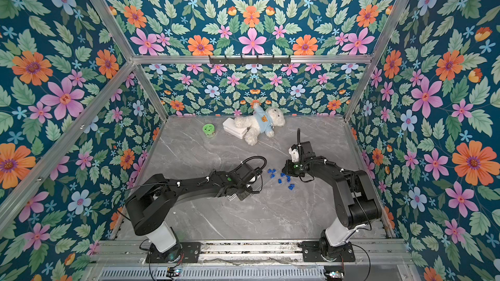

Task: Remove stoppers from test tubes
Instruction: Place the test tube at the center of the board.

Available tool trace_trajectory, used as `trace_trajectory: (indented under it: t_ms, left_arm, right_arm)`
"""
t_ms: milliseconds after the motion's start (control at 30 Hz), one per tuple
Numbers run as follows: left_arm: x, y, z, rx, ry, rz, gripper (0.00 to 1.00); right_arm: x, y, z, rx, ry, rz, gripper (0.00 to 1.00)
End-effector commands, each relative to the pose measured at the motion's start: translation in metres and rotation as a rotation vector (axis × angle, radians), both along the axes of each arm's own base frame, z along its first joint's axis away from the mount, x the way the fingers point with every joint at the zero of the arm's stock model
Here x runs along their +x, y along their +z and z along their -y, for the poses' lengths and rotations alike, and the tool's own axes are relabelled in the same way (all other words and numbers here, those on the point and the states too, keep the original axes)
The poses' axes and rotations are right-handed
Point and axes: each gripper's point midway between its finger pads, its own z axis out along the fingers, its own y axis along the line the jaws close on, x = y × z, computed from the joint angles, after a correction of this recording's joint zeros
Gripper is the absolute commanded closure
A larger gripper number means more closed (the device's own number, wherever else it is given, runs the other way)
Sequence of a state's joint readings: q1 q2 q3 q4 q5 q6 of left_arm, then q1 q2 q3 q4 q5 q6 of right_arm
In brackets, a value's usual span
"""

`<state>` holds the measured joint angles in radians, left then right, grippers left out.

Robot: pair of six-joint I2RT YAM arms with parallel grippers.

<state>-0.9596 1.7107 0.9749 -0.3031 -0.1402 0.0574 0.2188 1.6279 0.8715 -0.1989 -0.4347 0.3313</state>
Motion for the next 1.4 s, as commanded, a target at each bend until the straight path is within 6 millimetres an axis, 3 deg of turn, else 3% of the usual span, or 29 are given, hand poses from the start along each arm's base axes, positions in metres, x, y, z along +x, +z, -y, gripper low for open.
trace_trajectory:
  t_ms: [0,200,467,1367]
  left_arm:
    - [0.003,0.001,-0.001,0.005,0.013,0.01,1.0]
    - [0.002,-0.004,-0.004,0.02,0.018,0.003,1.0]
    - [0.003,-0.004,-0.004,0.015,0.025,0.004,0.9]
    - [0.019,-0.004,0.007,0.027,0.043,0.023,0.87]
  right_arm:
    - [0.002,-0.001,0.003,-0.026,0.004,0.005,0.97]
    - [0.003,-0.004,0.006,-0.042,-0.003,0.004,0.94]
    - [0.003,-0.006,0.006,-0.046,-0.003,-0.002,0.89]
    - [0.004,0.001,0.009,-0.056,-0.017,0.018,0.67]
